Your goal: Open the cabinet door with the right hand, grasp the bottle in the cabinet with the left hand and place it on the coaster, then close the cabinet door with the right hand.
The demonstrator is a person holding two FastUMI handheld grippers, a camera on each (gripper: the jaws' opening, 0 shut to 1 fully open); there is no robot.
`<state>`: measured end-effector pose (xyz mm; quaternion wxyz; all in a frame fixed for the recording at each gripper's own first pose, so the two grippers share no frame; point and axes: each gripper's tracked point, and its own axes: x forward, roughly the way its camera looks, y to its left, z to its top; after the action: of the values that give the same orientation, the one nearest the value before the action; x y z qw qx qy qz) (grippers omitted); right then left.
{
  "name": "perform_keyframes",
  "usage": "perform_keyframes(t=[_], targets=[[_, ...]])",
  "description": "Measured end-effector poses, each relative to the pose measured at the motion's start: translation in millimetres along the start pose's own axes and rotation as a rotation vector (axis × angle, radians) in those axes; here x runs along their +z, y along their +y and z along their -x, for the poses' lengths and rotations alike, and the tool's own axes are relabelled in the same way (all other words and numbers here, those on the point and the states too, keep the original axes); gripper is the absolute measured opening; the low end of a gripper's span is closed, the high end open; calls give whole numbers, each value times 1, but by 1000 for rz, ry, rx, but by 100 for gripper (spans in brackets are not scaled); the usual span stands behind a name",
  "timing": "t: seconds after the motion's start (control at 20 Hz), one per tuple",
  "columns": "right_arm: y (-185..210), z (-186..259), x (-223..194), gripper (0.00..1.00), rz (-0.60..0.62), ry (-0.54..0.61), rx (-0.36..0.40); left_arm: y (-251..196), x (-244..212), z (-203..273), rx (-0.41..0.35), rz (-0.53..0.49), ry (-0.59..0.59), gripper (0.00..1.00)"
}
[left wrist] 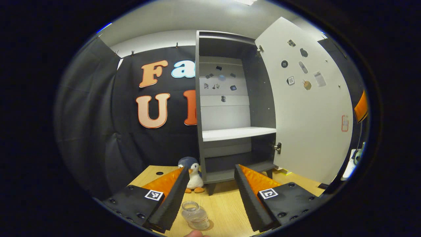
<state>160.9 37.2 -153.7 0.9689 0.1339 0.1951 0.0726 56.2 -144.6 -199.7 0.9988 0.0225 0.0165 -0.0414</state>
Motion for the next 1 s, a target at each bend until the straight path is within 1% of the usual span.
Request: perform_keyframes(t=[0.1,0.25,0.3,0.35,0.4,0.5,0.55,0.6,0.65,0.7,0.75,0.8,0.85,0.9,1.0], targets=[[-6,11,22,6,25,-43,-8,-1,17,-2,-3,22,-10,90],[-17,25,58,6,53,-112,-24,-1,34,-6,2,12,-25,91],[-23,29,69,17,63,-134,-33,-2,37,-6,1,4,-24,91],[-32,34,81,17,74,-157,-44,-2,40,-6,-1,2,-24,91],[-42,39,93,6,88,-179,-58,-1,43,-6,0,1,-21,91],[-68,51,118,7,117,-219,-99,2,46,-4,12,6,-17,91],[-78,55,131,11,126,-240,-114,0,47,-5,9,8,-11,91],[-87,59,142,2,132,-260,-129,0,49,-5,9,8,-8,91],[-95,61,151,13,139,-272,-138,-1,51,-6,6,5,-8,91],[-104,62,155,16,150,-278,-153,-1,52,-6,5,0,-8,91],[-116,62,159,10,162,-279,-175,-1,54,-7,6,-3,-8,91],[-125,63,165,20,168,-284,-189,0,57,-7,9,-3,-11,91],[-131,63,168,24,169,-292,-191,2,59,-7,17,-3,-15,91],[-134,64,174,24,167,-305,-190,2,61,-8,19,0,-17,91],[-145,57,178,30,166,-297,-189,3,66,-10,25,-3,-20,91]])
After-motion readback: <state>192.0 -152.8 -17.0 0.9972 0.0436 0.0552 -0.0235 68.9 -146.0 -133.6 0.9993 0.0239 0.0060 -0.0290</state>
